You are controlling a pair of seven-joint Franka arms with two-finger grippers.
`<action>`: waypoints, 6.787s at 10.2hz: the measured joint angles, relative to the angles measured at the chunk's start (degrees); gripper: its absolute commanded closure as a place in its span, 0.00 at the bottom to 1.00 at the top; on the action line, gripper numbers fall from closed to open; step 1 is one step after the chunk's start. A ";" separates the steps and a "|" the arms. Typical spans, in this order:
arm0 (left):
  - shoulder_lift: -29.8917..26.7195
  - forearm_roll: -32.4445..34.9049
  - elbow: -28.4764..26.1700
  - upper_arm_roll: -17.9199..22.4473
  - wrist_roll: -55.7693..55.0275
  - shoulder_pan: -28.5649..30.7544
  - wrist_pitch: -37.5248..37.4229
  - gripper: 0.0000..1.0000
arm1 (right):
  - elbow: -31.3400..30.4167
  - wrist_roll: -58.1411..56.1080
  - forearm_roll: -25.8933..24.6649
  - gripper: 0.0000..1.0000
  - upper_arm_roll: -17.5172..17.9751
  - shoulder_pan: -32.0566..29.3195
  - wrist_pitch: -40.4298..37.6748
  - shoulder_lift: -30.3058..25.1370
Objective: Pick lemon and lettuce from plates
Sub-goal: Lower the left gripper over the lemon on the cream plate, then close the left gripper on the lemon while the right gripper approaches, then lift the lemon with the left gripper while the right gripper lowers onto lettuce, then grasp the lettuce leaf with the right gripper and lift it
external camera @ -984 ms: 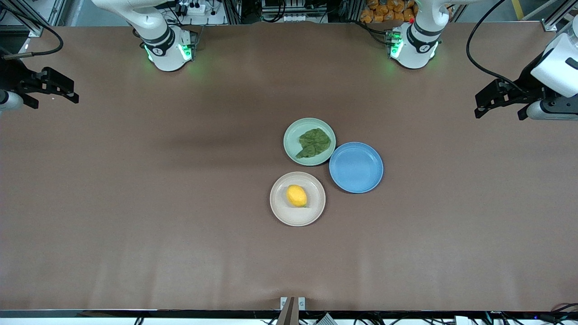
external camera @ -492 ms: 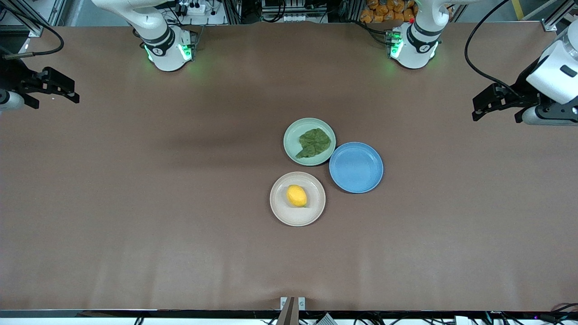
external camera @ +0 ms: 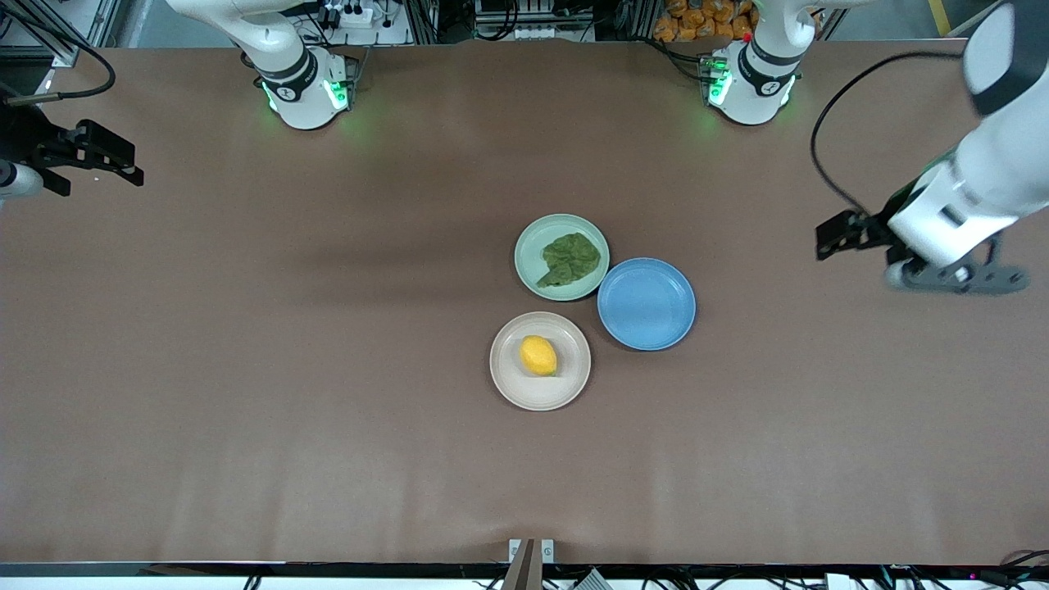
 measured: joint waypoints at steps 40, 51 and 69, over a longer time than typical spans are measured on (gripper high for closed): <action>39.24 -2.35 5.47 -0.54 -69.15 -29.53 51.36 1.00 | -8.20 55.01 2.17 0.00 18.83 19.96 32.58 18.37; 20.11 -2.27 -5.66 0.58 -42.37 -9.22 28.42 1.00 | -6.74 80.83 -10.17 0.00 18.80 33.91 51.96 33.07; 7.41 7.30 -36.41 0.45 -20.83 5.48 41.12 1.00 | 6.61 89.69 -23.73 1.00 15.66 40.99 56.56 52.33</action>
